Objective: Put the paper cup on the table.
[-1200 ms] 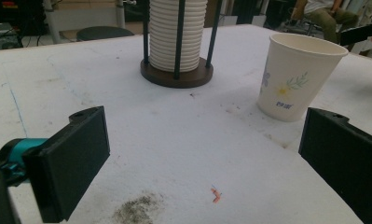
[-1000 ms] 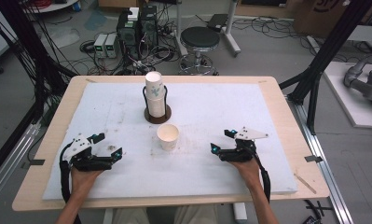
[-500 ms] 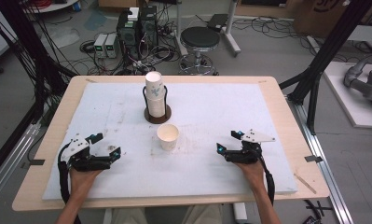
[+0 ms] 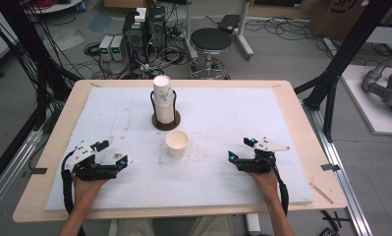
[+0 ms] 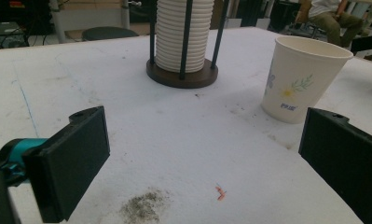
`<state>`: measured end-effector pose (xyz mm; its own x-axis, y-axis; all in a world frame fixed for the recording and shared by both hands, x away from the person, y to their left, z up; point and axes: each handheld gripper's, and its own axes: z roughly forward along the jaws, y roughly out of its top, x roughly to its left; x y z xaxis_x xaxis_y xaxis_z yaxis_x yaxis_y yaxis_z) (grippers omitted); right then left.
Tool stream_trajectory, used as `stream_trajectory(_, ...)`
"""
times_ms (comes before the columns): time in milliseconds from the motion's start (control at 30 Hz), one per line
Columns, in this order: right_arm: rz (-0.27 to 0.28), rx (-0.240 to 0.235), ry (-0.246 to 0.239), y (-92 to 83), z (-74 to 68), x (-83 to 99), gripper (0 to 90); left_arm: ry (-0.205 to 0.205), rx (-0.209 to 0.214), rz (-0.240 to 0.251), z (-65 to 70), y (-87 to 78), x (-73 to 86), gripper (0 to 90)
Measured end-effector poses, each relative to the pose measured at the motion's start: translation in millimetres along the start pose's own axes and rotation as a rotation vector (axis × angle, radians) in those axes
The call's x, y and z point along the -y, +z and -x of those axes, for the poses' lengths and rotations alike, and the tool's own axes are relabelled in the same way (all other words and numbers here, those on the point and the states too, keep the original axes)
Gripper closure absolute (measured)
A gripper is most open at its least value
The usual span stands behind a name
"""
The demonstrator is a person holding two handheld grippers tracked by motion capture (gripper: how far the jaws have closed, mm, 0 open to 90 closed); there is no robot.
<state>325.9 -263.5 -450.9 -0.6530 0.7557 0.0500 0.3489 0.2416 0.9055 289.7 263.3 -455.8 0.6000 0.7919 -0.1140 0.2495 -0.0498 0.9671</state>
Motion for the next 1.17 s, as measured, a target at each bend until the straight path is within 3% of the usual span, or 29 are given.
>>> stream_trajectory(300,-0.014,-0.005,0.007,1.4,0.8,-0.3,15.9,-0.006,0.003,0.009,-0.3,-0.7,0.4,1.7)
stream_trajectory(1167,0.012,-0.002,0.003,-0.5,1.8,0.8,15.9,-0.013,0.008,0.014,-1.3,-1.2,0.6,1.7)
